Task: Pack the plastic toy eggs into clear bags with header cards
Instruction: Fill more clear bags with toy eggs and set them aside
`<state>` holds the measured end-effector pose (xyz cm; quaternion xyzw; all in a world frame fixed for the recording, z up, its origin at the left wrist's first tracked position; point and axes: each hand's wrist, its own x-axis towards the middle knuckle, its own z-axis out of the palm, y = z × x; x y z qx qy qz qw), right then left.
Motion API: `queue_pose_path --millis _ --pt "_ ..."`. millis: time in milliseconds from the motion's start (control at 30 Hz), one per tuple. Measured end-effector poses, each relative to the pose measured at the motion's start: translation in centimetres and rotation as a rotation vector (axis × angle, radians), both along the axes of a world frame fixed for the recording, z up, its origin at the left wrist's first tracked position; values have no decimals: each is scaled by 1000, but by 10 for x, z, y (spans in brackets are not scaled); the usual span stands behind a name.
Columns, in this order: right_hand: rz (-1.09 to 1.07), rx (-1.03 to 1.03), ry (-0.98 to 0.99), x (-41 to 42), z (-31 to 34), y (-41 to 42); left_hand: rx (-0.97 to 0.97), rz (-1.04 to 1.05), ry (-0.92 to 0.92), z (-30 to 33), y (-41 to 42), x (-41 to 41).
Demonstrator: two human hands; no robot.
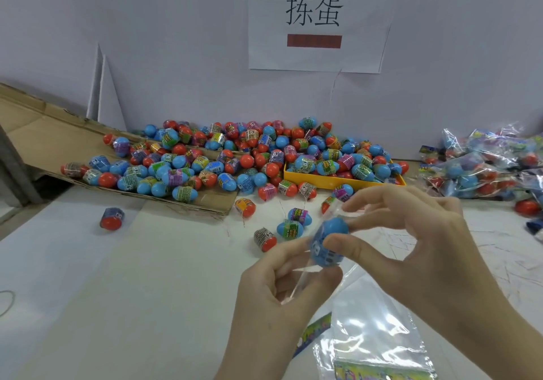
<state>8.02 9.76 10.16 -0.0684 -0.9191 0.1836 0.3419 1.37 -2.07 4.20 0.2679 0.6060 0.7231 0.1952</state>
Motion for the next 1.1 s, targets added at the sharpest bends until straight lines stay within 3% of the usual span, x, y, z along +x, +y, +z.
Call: queue_pose_path --millis 167,367,600,833,1100 --pt "35 -78 -41 -2 -4 5 -38 -15 10 -4 0 0" --pt "39 -149 -104 -3 -18 6 -45 -98 -125 -7 0 -1" --pt "256 -70 -511 -9 -32 15 -43 -168 -303 -20 -3 -20" --pt "268 -17 -429 -24 -53 15 -63 -206 -335 -41 -7 -26" --pt "369 84 -548 -35 -63 18 -119 -325 -352 -56 -16 -41"
